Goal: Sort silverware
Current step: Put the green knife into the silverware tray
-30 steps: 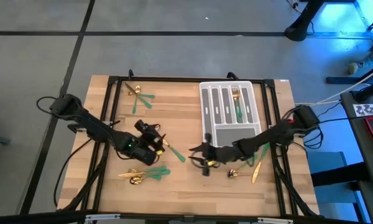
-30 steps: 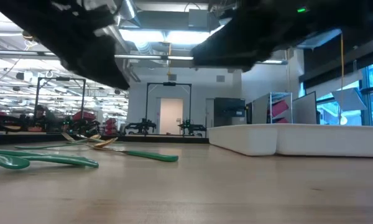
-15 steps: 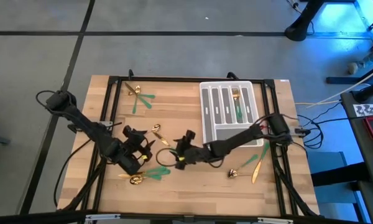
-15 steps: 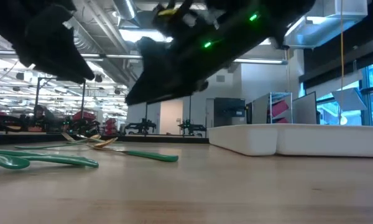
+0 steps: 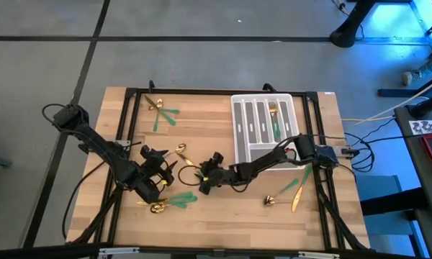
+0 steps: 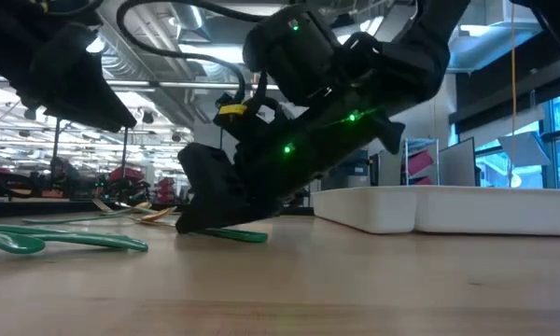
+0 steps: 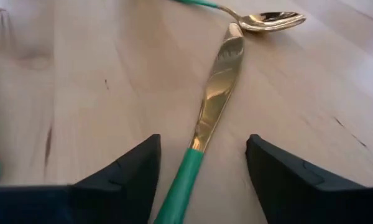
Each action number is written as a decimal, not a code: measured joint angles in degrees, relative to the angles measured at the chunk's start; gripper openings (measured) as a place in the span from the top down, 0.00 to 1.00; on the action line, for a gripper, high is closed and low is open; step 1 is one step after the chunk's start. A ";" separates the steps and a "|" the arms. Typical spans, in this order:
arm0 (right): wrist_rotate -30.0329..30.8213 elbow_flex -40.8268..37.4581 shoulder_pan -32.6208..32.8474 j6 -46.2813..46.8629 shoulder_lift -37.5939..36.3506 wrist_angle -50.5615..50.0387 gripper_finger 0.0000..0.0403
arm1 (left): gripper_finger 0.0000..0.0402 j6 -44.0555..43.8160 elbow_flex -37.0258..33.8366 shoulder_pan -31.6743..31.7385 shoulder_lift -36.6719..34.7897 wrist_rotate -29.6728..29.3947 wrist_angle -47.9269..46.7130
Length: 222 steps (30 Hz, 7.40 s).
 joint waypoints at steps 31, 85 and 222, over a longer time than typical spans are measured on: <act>-11.41 -14.82 -1.71 -0.51 0.14 20.47 0.95 | 0.32 23.82 -2.14 -1.57 1.07 1.70 15.94; -12.62 -8.70 0.44 -11.92 -3.81 5.98 0.55 | 0.99 51.19 -13.80 13.96 14.10 35.30 51.55; -24.24 -12.72 0.72 -4.59 -6.04 2.97 0.99 | 0.56 73.33 -12.38 5.64 8.28 35.02 32.63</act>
